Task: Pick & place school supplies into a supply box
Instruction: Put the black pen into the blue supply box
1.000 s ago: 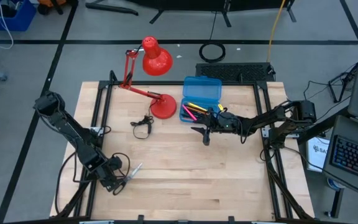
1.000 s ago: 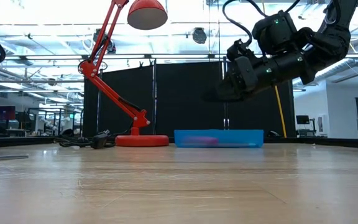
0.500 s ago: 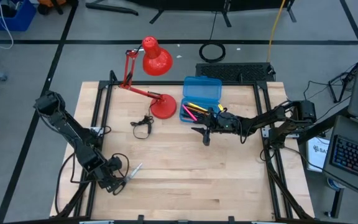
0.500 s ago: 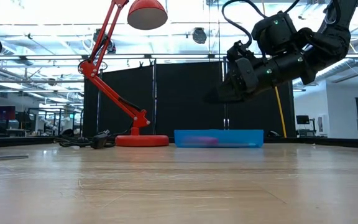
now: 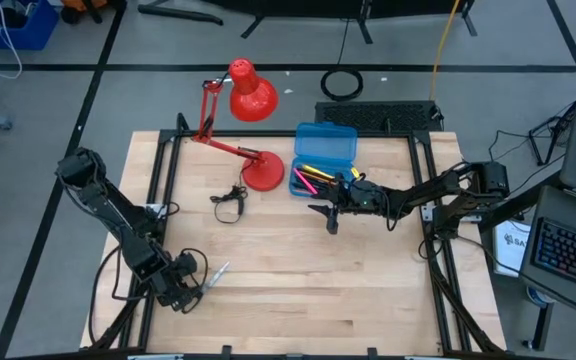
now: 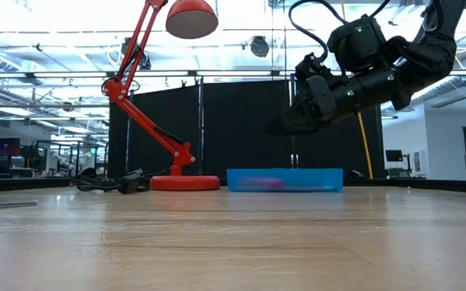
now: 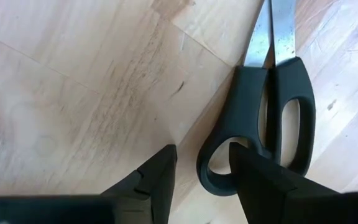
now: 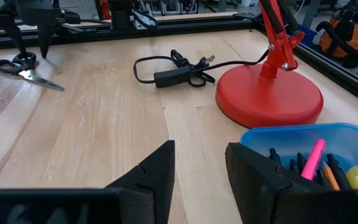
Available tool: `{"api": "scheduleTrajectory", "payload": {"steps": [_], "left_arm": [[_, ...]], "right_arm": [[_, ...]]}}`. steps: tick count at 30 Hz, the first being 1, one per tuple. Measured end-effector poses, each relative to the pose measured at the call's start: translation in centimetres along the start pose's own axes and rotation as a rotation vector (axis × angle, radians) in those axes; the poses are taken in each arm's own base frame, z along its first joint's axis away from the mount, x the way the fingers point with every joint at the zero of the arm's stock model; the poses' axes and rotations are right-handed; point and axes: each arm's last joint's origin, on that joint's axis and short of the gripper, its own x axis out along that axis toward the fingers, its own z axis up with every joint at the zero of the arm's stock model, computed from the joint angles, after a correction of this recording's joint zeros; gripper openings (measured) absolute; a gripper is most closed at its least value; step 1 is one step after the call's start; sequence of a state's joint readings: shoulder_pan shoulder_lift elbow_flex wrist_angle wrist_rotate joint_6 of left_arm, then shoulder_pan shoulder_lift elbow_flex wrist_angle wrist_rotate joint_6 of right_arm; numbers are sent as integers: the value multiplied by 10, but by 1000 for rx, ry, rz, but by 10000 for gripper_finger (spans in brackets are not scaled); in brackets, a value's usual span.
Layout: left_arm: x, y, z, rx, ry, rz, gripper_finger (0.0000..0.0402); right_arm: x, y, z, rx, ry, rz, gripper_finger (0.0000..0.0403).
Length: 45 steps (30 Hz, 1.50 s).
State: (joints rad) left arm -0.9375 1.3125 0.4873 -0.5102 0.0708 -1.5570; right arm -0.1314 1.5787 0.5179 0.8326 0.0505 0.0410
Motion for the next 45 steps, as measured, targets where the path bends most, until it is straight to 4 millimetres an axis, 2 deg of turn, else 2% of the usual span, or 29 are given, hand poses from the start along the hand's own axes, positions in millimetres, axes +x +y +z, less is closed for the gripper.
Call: {"api": "scheduleTrajectory", "payload": {"steps": [5, 13, 30, 39, 45], "left_arm": [[0, 0, 0, 27, 0, 5, 136], [0, 3, 0, 36, -21, 28, 17], [-2, -2, 4, 88, -131, -26, 14], [-10, -11, 10, 112, -269, -25, 14], [-22, -25, 20, 147, -288, -70, 14]], "right_arm": [[0, 0, 0, 0, 0, 0, 130], [0, 0, 0, 0, 1, 0, 130], [0, 0, -1, 0, 15, -1, 130], [0, 0, -1, 22, 15, -1, 130], [0, 0, -2, 25, 16, -1, 130]]}}
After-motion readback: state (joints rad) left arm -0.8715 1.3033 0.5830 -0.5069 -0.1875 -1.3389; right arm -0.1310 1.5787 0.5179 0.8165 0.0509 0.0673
